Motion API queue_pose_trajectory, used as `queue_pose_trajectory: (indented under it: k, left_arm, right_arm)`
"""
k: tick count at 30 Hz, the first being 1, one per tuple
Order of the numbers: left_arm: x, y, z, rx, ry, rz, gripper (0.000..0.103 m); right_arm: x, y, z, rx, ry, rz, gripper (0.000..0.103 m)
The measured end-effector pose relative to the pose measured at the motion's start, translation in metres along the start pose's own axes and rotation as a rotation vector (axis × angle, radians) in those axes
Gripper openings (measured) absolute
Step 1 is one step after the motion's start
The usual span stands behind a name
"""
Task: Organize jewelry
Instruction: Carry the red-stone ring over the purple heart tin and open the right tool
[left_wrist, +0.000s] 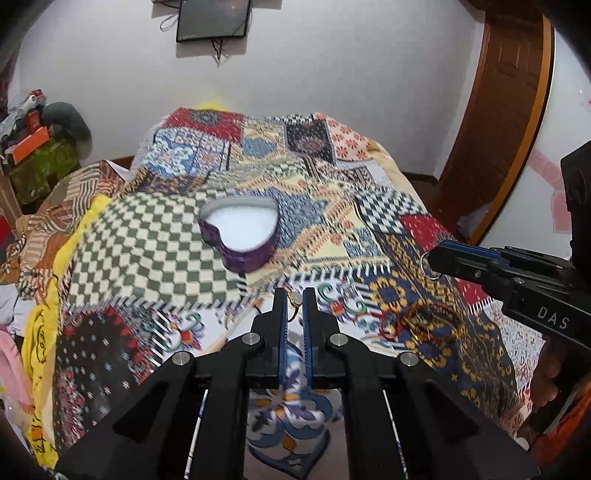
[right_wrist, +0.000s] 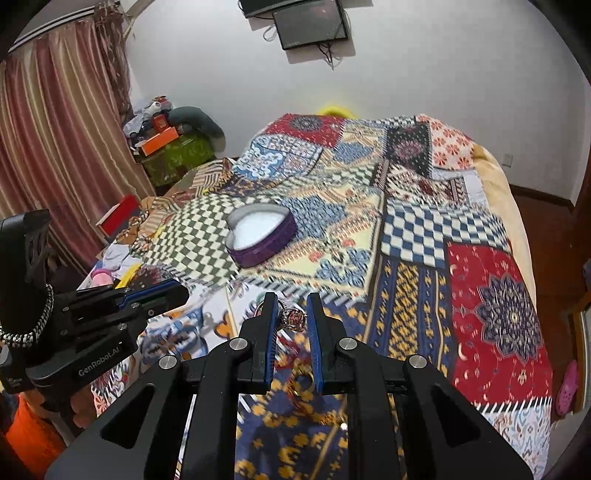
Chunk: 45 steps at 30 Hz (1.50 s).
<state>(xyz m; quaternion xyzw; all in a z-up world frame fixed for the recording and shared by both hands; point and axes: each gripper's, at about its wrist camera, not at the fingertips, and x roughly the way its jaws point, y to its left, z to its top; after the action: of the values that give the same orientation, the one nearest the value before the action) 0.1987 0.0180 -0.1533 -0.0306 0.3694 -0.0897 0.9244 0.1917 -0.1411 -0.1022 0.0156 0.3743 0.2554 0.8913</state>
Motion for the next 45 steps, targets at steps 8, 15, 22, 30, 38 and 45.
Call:
queue_pose_trajectory:
  k: [8, 15, 22, 30, 38, 45]
  left_arm:
    - [-0.009, 0.015, 0.029, 0.017, -0.08, 0.022, 0.006]
    - [0.001, 0.029, 0.054, 0.012, -0.114, 0.022, 0.006]
    - [0.028, 0.049, 0.075, -0.005, -0.095, 0.031, 0.006]
    - [0.059, 0.073, 0.089, -0.047, -0.048, 0.021, 0.006]
    - [0.095, 0.085, 0.096, -0.045, 0.029, 0.012, 0.006]
    - [0.122, 0.086, 0.096, -0.038, 0.087, 0.002, 0.006]
  right_arm:
    - [0.011, 0.02, 0.028, -0.043, -0.04, -0.013, 0.014]
    - [0.033, 0.027, 0.051, -0.066, -0.039, -0.022, 0.014]
    - [0.057, 0.03, 0.069, -0.116, -0.025, -0.058, 0.014]
    - [0.086, 0.028, 0.085, -0.138, 0.028, -0.041, 0.014]
    - [0.12, 0.025, 0.097, -0.147, 0.124, -0.007, 0.014]
    - [0.15, 0.023, 0.094, -0.158, 0.235, 0.029, 0.014]
